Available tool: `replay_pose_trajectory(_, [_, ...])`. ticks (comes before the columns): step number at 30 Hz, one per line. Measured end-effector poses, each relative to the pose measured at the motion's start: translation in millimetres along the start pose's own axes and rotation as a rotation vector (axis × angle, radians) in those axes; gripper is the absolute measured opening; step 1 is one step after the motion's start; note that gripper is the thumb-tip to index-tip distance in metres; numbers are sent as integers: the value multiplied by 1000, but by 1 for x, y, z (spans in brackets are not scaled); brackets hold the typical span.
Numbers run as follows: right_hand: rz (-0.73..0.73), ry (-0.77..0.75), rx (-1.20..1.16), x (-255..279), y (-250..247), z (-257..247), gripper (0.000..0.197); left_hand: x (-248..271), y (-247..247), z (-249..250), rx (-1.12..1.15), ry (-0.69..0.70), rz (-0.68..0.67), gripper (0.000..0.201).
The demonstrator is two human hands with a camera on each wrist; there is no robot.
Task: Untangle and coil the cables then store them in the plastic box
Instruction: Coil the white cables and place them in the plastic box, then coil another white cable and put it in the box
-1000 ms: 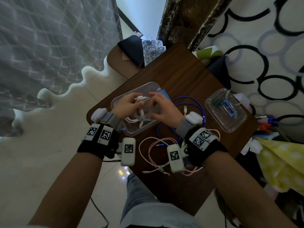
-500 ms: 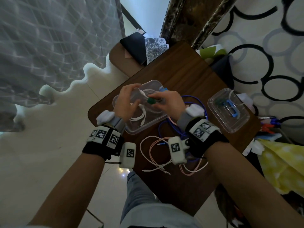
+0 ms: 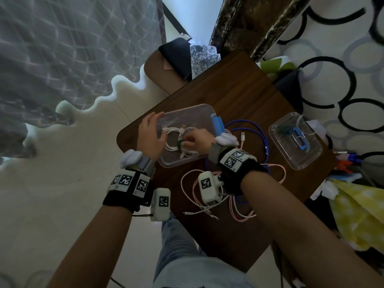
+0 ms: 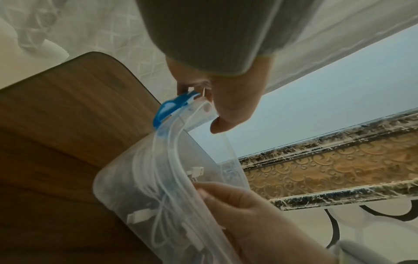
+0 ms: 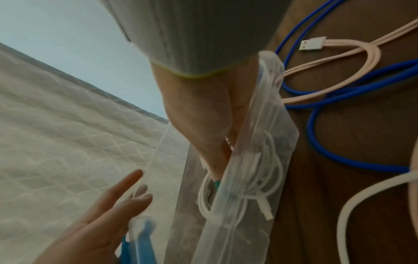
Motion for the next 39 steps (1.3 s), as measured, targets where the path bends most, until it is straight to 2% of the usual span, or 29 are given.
replay_pose_trajectory(3, [112, -2, 14, 7, -14, 2, 25, -9, -9, 11, 19, 19, 28, 50])
replay_pose_trajectory(5, [178, 47, 116, 7, -25, 5, 21, -17, -14, 21, 20, 43, 30, 51])
replay_pose_trajectory(7, [160, 135, 227, 3, -29, 5, 30, -23, -19, 26, 24, 48, 22, 52])
replay_pose_trajectory(9, [119, 186, 232, -6, -26, 0, 39, -24, -24, 24, 39, 32, 9, 52])
replay_pose_trajectory(15, [105, 276, 156, -19, -52, -13, 41, -42, -35, 31, 72, 65, 67, 52])
replay_pose_trajectory(17, [231, 221, 62, -14, -67, -22, 29, -48, -47, 38, 118, 105, 126, 49])
replay_pose_trajectory(20, [543, 69, -56, 5, -82, -28, 14, -47, -64, 53, 219, 233, 263, 40])
replay_pose_trajectory(22, [730, 23, -119, 23, -88, -24, 10, -44, -70, 62, 266, 307, 313, 33])
replay_pose_trajectory(24, [836, 52, -149, 38, -89, -15, 6, -44, -72, 67, 315, 351, 215, 26])
replay_pose_trajectory(26, [885, 115, -154, 45, -82, -2, 6, -45, -68, 71, 323, 386, 22, 22])
replay_pose_trajectory(28, [856, 162, -166, 43, -72, 12, 8, -48, -56, 74, 240, 398, -170, 21])
replay_pose_trajectory(30, [779, 211, -137, 38, -64, 25, 13, -51, -38, 72, 97, 400, -298, 19])
replay_pose_trajectory(33, [657, 283, -34, 31, -52, 36, 28, -58, -11, 56, -132, 332, -375, 19])
replay_pose_trajectory(35, [583, 341, -4, 25, -43, 37, 38, -62, -3, 41, -248, 290, -380, 26])
replay_pose_trajectory(39, [569, 372, -133, 12, -24, 29, 34, -65, 2, 21, -301, 202, -345, 41])
Point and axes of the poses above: each hand's wrist, its own x-axis away from the middle knuckle, its own y-axis out of the palm, z = x × y, the point moved 2 cm from there along -x, towards the middle knuckle, and after that the axes turned 9 degrees about -y, right-handed, at the moved point
